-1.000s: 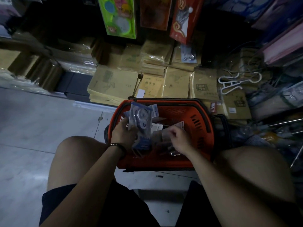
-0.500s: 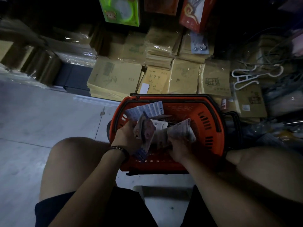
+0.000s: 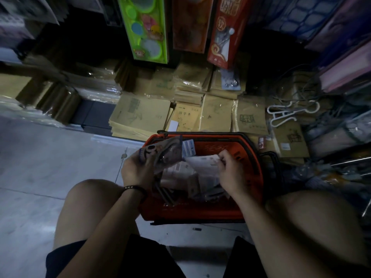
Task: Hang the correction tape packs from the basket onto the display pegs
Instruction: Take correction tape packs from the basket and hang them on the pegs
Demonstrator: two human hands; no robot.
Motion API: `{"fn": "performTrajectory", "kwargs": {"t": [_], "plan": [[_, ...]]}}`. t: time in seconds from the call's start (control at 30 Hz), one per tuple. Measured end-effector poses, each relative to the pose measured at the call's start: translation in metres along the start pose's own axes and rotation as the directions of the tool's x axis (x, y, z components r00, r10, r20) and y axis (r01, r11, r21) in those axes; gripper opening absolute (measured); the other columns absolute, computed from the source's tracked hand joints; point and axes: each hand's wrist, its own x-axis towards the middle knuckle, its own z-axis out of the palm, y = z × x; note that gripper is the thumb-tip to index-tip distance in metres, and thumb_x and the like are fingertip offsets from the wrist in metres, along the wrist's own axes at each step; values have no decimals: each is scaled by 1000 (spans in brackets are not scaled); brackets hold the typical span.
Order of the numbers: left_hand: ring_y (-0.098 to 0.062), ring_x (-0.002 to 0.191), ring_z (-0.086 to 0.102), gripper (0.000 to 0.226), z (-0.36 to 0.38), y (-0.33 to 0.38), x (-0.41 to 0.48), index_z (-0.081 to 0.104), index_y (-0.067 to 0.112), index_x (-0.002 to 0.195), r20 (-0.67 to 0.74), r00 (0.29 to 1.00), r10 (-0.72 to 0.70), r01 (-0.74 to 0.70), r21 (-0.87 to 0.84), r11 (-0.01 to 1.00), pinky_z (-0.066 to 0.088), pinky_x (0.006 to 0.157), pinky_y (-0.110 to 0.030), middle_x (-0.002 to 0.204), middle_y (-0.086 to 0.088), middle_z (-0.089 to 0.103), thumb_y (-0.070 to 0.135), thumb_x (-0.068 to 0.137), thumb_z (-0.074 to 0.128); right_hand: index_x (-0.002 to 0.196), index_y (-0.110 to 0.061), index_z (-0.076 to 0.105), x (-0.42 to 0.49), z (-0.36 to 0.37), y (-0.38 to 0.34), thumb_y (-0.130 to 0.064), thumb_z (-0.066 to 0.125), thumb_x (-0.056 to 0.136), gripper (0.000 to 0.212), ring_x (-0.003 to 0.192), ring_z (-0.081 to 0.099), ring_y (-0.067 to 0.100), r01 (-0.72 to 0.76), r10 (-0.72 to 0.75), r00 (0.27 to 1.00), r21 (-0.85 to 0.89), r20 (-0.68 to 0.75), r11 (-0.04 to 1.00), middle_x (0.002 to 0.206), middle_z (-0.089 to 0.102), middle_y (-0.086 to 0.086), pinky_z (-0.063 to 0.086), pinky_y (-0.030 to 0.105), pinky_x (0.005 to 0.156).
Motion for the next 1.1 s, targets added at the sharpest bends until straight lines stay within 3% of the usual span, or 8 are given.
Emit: {"fn": "performTrajectory", "kwargs": {"t": [0.2, 0.3, 0.43, 0.5, 0.7, 0.83, 0.97, 1.1], "plan": [[-15, 94, 72, 24, -10, 10, -22, 68, 32, 100, 62, 997, -46, 62, -273, 960, 60, 92, -43, 94, 11, 74, 10, 92, 77, 97, -21, 52, -20, -52, -31, -26, 52, 109, 13, 69, 70, -2, -4, 70, 969, 264, -239, 964, 84, 72, 0, 52, 20, 63], [-23, 95, 75, 18, -16, 15, -33, 73, 31, 96, 120, 983, -139, 171, -317, 933, 62, 92, -52, 98, 0, 79, 19, 88, 83, 122, -25, 60, -35, -71, -40, -24, 49, 110, 16, 81, 75, 6, 73, 63, 949, 410, -308, 909, 98, 74, -1, 62, 38, 77], [-23, 78, 69, 20, -26, 47, -45, 73, 11, 102, 172, 948, -268, 318, -502, 804, 59, 58, -20, 89, -11, 74, 28, 93, 78, 130, -21, 66, -57, -107, -70, -22, 50, 110, 25, 102, 72, 1, 241, -69, 937, 490, -342, 838, 113, 73, -7, 57, 21, 89], [-31, 81, 72, 31, -30, 60, -49, 72, 7, 103, 255, 921, -293, 388, -603, 696, 63, 62, -31, 96, -18, 76, 36, 91, 79, 127, -22, 67, -67, -121, -86, -21, 51, 111, 23, 111, 72, 10, 338, -155, 916, 505, -369, 794, 116, 74, -9, 56, 24, 95], [-42, 113, 72, 63, -24, 115, -57, 61, 11, 141, 459, 873, -167, 475, -719, 508, 65, 71, -49, 134, -23, 69, 54, 95, 64, 126, -16, 69, -79, -148, -125, 14, 58, 94, 46, 138, 57, 16, 654, -579, 756, 306, -306, 692, 141, 64, -8, 45, 34, 112], [-33, 84, 80, 64, -39, 175, -66, 70, 8, 124, 612, 791, 33, 494, -668, 557, 65, 60, -39, 101, -19, 80, 61, 105, 39, 127, -21, 65, -75, -171, -140, 26, 56, 81, 66, 146, 47, 15, 678, -650, 734, 277, -197, 681, 151, 55, -11, 41, 39, 118], [-37, 94, 79, 27, -61, 221, -88, 69, 8, 123, 571, 782, 252, 296, -694, 656, 66, 75, -50, 110, -21, 79, 19, 99, 66, 130, -26, 61, -68, -203, -155, 20, 52, 81, 68, 152, 39, 12, 684, -669, 726, 258, -158, 682, 157, 50, -16, 37, 46, 121], [-41, 109, 74, 50, -73, 256, -96, 61, 6, 135, 515, 773, 371, 169, -730, 662, 65, 79, -53, 126, -23, 73, 2, 86, 71, 150, -32, 52, -61, -237, -178, 20, 50, 87, 81, 158, 24, 14, 731, -706, 682, 158, -191, 664, 167, 33, -16, 29, 46, 125]]}}
